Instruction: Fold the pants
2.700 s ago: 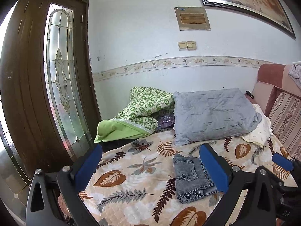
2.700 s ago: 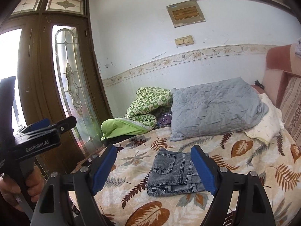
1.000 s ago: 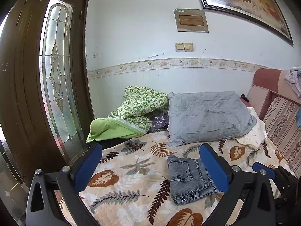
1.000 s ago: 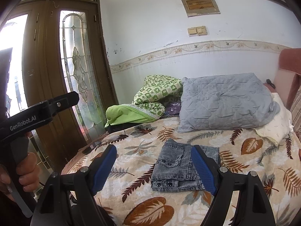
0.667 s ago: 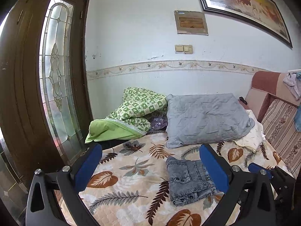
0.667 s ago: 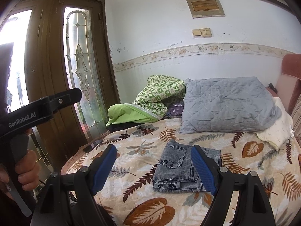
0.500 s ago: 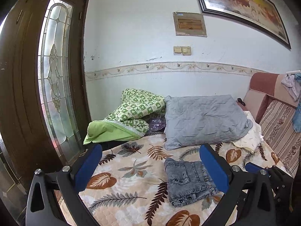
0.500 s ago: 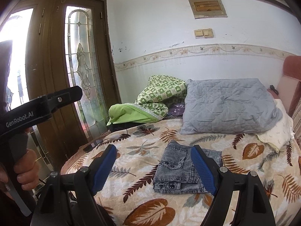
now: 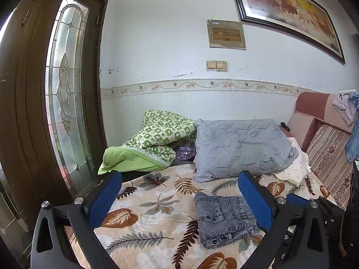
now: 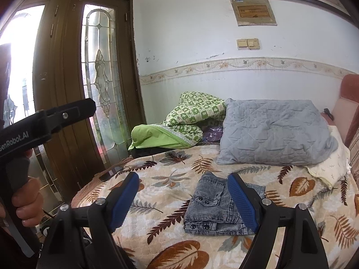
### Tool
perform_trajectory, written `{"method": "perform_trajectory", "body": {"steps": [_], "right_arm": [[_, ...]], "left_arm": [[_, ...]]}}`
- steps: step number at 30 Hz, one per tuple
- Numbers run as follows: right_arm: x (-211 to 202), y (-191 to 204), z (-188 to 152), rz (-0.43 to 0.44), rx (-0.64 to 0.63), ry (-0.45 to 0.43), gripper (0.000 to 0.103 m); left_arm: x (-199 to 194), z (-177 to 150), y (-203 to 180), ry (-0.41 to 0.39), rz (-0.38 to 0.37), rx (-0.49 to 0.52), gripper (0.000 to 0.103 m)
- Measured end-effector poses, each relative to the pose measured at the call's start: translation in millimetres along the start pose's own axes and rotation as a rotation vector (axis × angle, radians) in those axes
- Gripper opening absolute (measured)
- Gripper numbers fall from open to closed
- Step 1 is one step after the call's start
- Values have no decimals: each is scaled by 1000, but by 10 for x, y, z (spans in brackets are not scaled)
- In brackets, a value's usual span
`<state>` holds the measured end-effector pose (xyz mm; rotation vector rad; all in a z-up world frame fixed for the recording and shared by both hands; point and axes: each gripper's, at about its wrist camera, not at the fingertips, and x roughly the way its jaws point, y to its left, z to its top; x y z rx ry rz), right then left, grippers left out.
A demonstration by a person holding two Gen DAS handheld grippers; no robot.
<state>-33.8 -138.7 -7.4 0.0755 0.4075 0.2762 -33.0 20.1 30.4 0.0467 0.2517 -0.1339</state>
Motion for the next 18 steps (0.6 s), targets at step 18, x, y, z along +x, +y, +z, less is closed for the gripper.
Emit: {"method": "perform_trajectory", "body": {"steps": [18], "right_arm": [[186,117,24,47,-24,17,84]], "left_arm": [[101,-36,47,22,-36,4,103]]}}
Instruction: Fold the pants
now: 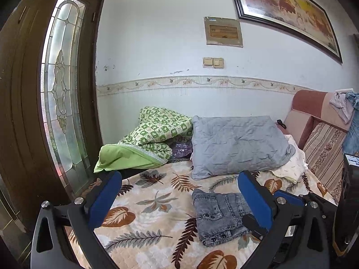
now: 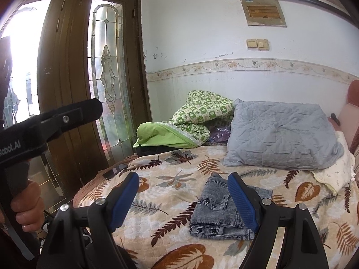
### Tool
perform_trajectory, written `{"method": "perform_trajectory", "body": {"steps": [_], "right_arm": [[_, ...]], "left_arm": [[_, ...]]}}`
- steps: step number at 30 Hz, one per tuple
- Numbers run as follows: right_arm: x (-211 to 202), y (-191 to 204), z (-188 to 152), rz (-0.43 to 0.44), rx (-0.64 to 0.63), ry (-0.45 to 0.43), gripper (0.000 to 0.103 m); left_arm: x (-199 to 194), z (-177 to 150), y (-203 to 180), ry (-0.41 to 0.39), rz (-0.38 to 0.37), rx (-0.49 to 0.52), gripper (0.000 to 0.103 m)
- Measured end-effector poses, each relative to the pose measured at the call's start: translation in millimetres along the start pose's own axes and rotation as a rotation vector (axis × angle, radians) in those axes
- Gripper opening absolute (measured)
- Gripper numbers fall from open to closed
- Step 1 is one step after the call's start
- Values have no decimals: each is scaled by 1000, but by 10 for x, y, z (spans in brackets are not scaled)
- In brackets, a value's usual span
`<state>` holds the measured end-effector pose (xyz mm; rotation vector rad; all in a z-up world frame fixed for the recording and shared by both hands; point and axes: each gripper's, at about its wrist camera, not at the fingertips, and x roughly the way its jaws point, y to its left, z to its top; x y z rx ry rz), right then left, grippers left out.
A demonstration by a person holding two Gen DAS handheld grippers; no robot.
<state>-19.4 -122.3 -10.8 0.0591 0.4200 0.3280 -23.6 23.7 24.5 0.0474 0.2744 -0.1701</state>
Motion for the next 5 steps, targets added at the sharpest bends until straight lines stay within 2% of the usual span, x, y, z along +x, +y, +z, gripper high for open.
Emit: {"method": "perform_trajectory", "body": {"steps": [5], "right_arm": [[117,-51,-36,9,21,19,84]], "left_arm": [[134,-35,8,8,14,-5,103]]}}
